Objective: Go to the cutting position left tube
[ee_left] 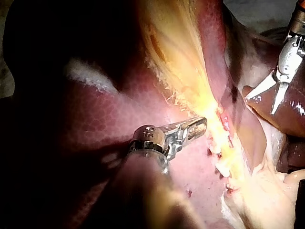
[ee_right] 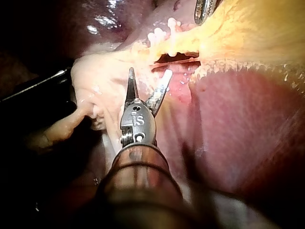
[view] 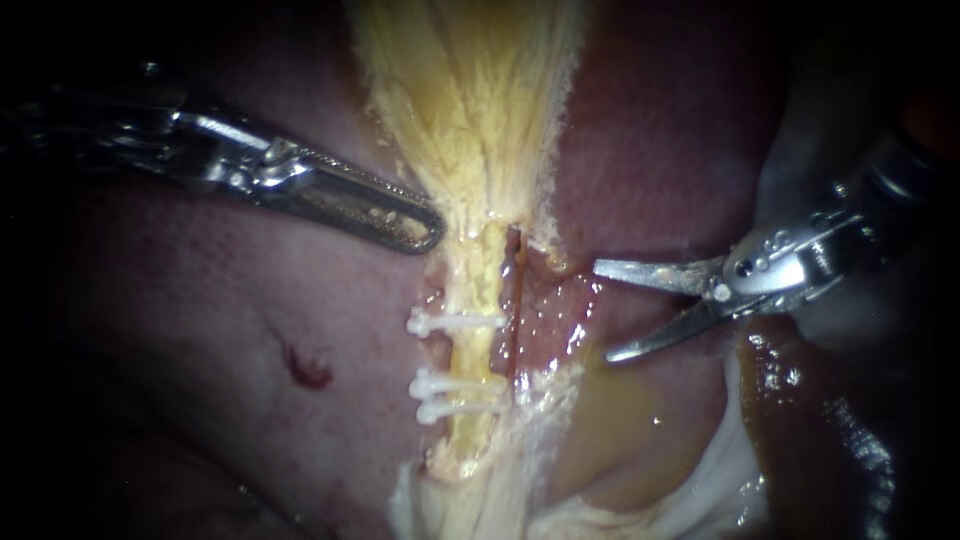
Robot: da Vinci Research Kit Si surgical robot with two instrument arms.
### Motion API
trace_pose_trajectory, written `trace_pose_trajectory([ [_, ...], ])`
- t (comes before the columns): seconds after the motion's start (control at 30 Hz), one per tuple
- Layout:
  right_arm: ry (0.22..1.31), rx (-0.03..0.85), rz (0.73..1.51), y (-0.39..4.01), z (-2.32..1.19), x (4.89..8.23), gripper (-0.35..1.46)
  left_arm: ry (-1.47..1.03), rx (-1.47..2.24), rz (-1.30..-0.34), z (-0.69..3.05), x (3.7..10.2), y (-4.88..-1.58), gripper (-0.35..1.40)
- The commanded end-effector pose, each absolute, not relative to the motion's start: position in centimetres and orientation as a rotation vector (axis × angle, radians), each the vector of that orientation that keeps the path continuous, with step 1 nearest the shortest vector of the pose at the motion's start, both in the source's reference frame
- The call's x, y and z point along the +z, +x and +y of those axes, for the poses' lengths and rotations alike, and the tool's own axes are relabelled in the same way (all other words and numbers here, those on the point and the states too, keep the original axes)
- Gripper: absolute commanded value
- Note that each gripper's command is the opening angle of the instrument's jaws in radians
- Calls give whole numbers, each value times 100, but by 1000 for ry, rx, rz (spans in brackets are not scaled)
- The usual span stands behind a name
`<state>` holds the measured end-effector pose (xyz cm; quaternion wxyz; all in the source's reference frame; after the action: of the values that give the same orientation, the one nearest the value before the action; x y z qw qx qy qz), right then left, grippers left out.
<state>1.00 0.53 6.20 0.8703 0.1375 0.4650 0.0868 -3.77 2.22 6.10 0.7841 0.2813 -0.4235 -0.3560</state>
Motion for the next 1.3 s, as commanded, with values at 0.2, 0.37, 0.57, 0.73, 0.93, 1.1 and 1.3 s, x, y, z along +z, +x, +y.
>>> trace_pose_trajectory([
  [0.2, 286, 182, 972, 100, 53, 619, 145, 610, -768, -915, 229, 597, -358, -35],
  [0.37, 289, 180, 973, 100, 53, 618, 145, 593, -780, -915, 237, 582, -332, -35],
  [0.57, 292, 178, 971, 100, 52, 617, 145, 583, -790, -917, 240, 566, -312, -35],
  [0.73, 298, 176, 974, 100, 52, 616, 145, 580, -794, -920, 241, 563, -307, -35],
  [0.93, 307, 171, 978, 103, 51, 615, 145, 580, -793, -920, 240, 563, -307, -35],
  [1.1, 323, 159, 986, 113, 44, 618, 145, 579, -794, -920, 240, 563, -307, -35],
  [1.3, 348, 137, 1000, 138, 31, 629, 145, 578, -795, -920, 240, 563, -309, -35],
])
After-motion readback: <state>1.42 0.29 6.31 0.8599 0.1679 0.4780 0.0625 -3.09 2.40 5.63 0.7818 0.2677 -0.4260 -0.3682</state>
